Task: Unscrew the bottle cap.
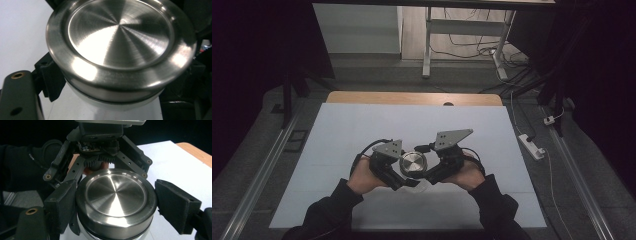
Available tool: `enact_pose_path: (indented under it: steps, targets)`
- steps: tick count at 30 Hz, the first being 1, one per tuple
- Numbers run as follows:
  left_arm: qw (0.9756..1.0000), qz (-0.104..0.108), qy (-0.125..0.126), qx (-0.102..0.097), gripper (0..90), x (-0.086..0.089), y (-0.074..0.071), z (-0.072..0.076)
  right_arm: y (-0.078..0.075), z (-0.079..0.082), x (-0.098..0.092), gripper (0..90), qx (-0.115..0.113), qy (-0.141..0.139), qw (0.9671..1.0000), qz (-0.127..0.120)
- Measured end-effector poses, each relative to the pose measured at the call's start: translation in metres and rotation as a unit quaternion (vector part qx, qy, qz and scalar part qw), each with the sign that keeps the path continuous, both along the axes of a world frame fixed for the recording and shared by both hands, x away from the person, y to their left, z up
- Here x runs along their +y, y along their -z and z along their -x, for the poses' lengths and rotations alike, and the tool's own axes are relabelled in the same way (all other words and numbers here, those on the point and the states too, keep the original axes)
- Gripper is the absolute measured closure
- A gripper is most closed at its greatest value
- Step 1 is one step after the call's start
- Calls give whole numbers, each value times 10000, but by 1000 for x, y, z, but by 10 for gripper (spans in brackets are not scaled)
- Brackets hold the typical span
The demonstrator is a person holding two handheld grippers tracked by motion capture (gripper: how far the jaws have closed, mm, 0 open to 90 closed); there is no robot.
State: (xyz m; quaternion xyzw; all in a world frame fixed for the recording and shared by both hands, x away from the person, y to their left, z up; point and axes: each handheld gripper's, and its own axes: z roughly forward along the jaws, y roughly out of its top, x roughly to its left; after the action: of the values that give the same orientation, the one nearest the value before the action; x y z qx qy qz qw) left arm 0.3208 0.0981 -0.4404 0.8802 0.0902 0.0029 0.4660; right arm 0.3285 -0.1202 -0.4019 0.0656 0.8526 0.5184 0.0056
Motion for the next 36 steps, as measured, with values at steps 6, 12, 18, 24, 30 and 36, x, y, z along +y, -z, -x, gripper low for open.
enact_pose_path:
  steps: [6, 12, 18, 24, 30, 36]
  targets:
    - [9978, -119, -652, -12, 159, 5, 0, -4, -5, 0, 0, 164, -85, 739, 9972, 128]
    - [9950, -214, -971, -45, 158, 4, 1, -5, -1, 0, 6, 160, -11, 1103, 9938, 123]
    - [9961, -286, -828, -124, 158, 0, 1, -3, 7, 4, 19, 176, -119, 1198, 9921, 353]
    - [9966, -255, -782, -111, 159, 1, 1, -3, 5, 5, 16, 195, -142, 1177, 9927, 207]
    - [9970, -215, -733, -96, 159, 1, 0, -3, 5, 5, 15, 196, -134, 1122, 9935, 142]
    - [9993, -24, -385, -12, 158, 4, -1, -3, 3, 4, 11, 197, -138, 773, 9969, 61]
